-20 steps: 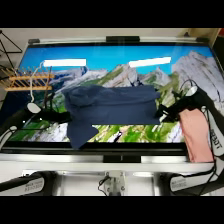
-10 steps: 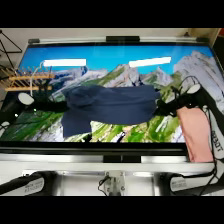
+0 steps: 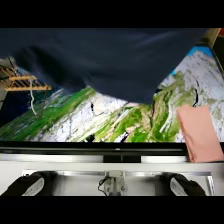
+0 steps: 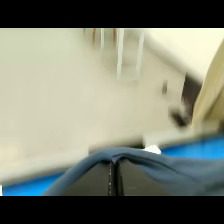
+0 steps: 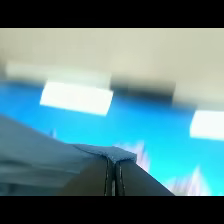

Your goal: Fold the shirts.

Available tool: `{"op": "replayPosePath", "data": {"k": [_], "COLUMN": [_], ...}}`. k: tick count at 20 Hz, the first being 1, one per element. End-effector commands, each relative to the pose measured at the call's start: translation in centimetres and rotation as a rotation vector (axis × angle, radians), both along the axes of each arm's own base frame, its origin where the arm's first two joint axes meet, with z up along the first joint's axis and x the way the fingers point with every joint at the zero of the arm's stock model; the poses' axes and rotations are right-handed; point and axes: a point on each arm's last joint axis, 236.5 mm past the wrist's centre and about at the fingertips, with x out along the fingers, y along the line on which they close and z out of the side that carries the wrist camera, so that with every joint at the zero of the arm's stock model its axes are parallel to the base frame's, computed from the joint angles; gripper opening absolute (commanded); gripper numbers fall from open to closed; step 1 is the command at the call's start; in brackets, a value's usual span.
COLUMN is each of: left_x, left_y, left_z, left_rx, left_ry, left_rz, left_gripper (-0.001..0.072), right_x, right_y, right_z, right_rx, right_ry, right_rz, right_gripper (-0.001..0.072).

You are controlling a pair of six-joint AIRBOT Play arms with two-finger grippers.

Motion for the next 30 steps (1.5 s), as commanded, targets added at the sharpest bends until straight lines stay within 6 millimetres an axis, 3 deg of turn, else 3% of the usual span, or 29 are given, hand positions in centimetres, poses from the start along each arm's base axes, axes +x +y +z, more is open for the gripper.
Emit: {"op": "replayPosePath", "data": {"k": [1,3,5,8,13,17,19,22,25,28,30], "left_x": [-13.5,-14.9,-13.4,-10.2,-4.8,2.6,6.7,12.7,19.1,25.7,28.5], "left_y": [0.2,2.0,4.8,5.4,4.8,4.8,4.9,4.5,3.4,2.6,1.6], "left_z": [8.1,6.6,2.2,-3.3,-8.3,-14.2,-17.8,-24.7,-32.9,-39.6,-43.2], "left_rx": [-0.012,-0.016,0.016,0.066,0.139,0.219,0.229,0.235,0.196,0.099,0.004], "left_ry": [-0.288,-0.243,-0.091,0.102,0.248,0.422,0.527,0.703,0.854,0.882,0.900], "left_rz": [0.009,0.092,0.222,0.249,0.217,0.199,0.187,0.152,0.099,0.087,0.070], "left_gripper": [0.0026,0.0026,0.0027,0.0027,0.0028,0.0028,0.0028,0.0028,0.0028,0.0029,0.0029], "right_x": [-14.6,-17.4,-17.2,-14.2,-8.2,-0.3,3.6,9.2,14.4,18.6,20.5], "right_y": [0.5,-0.2,-1.0,-1.4,-3.0,-4.8,-5.5,-6.6,-7.6,-8.4,-8.7], "right_z": [12.3,11.6,8.5,2.3,-8.1,-14.4,-18.8,-26.7,-34.7,-41.0,-44.4], "right_rx": [-0.044,-0.062,-0.086,-0.110,-0.142,-0.124,-0.109,-0.081,-0.045,0.059,0.138], "right_ry": [-0.454,-0.431,-0.298,-0.026,0.439,0.655,0.779,0.961,1.073,1.119,1.146], "right_rz": [-0.105,-0.160,-0.197,-0.180,-0.143,-0.132,-0.116,-0.095,-0.102,-0.172,-0.224], "right_gripper": [0.0069,0.0069,0.0069,0.0069,0.0070,0.0070,0.0069,0.0069,0.0070,0.0070,0.0070]}}
